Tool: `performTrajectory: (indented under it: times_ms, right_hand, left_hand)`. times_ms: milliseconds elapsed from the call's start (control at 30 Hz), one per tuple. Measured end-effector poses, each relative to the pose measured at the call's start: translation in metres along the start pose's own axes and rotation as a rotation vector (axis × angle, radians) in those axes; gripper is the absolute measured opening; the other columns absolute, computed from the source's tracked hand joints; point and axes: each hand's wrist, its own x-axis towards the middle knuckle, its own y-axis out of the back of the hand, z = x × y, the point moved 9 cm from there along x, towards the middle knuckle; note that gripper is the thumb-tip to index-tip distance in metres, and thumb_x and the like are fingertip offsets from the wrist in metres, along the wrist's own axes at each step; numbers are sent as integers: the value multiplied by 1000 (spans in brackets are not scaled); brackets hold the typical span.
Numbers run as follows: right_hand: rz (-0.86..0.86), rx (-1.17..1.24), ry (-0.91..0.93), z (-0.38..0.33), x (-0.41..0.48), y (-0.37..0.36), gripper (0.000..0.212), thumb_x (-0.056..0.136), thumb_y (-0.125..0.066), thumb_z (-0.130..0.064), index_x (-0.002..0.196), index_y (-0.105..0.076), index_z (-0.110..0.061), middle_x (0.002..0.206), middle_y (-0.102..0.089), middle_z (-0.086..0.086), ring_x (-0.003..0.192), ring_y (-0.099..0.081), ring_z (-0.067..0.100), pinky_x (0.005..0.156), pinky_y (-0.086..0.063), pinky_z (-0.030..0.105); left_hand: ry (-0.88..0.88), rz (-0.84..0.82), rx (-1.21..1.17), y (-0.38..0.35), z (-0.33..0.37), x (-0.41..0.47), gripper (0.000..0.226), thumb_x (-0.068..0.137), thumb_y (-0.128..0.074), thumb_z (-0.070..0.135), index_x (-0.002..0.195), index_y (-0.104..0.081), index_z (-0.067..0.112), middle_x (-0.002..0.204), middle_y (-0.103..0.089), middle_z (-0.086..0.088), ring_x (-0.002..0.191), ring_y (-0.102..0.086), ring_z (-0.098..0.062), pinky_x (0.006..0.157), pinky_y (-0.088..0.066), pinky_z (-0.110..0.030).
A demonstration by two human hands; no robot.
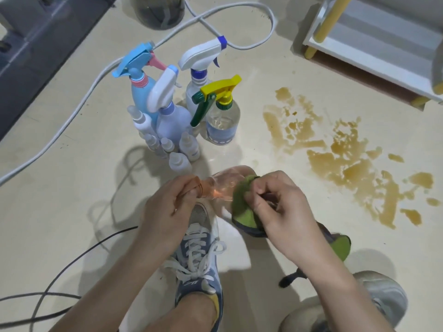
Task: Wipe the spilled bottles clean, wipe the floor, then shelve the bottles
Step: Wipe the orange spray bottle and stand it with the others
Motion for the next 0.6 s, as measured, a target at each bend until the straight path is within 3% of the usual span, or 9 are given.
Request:
performTrajectory:
  times_ms: [67,167,233,333,400,433,500,567,600]
  right_hand:
    - [24,-60,169,-23,5,-25,7,93,-63,-19,87,-66,-16,95,-57,-2,93,-55,17,82,-42,25]
    - [58,-215,282,-9,9,-65,27,101,-48,-23,112,-66,-6,115,-60,7,108,-55,24,95,-43,42]
    - [51,-308,305,11,17,-74,37,104,-35,-30,123,-60,-10,124,-58,5,119,-51,22,104,-37,46]
    - [46,-274,107,59,45,-61,41,102,-30,-34,115,-64,-17,116,-63,1,116,-55,24,100,-37,39]
    - [52,-169,-182,91,66,-39,41,100,-28,-31,92,-67,-21,101,-65,4,109,-55,32,88,-37,31]
    - [39,-153,-266,96,70,-32,40,101,-28,-29,76,-59,-26,89,-62,4,102,-54,34,83,-34,31]
    - [-28,-152,-262,75,68,-32,44,106,-31,-30,63,-38,-32,74,-49,0,91,-47,30,81,-30,34]
    - [-95,-200,-164,49,51,-50,37,102,-31,-49,72,-46,-32,88,-50,-2,99,-43,27,85,-31,35]
    - [-99,-273,-92,39,39,-59,37,96,-30,-59,88,-55,-34,104,-52,-3,110,-42,25,89,-33,37]
  left_hand:
    - [0,34,52,-2,4,0,16,96,-53,23,105,-61,34,97,-65,17,90,-57,-1,77,-42,-24]
    - [18,62,32,-5,-1,-7,16,98,-47,24,104,-59,32,94,-63,16,87,-57,-3,74,-43,-25]
    - [-6,85,4,-5,-3,-11,16,96,-42,28,102,-57,30,89,-62,14,82,-57,-4,70,-43,-25]
    - [-63,71,52,-10,-1,-17,16,97,-40,30,106,-53,33,92,-62,11,83,-57,-8,72,-43,-27]
    - [-104,54,108,-14,4,-23,16,98,-40,31,110,-50,36,93,-60,10,84,-57,-10,73,-43,-28]
    - [-106,55,117,-14,5,-25,16,99,-40,32,110,-50,36,92,-59,11,84,-56,-10,73,-43,-27]
    - [-77,79,102,-12,0,-23,15,98,-40,31,108,-51,37,92,-59,15,83,-55,-5,72,-41,-22]
    - [-34,105,70,-10,-6,-16,15,97,-40,32,105,-52,36,95,-61,18,85,-55,-3,72,-39,-19]
    - [-26,110,63,-9,-8,-14,14,97,-40,31,104,-52,36,95,-62,18,85,-56,-3,73,-40,-20]
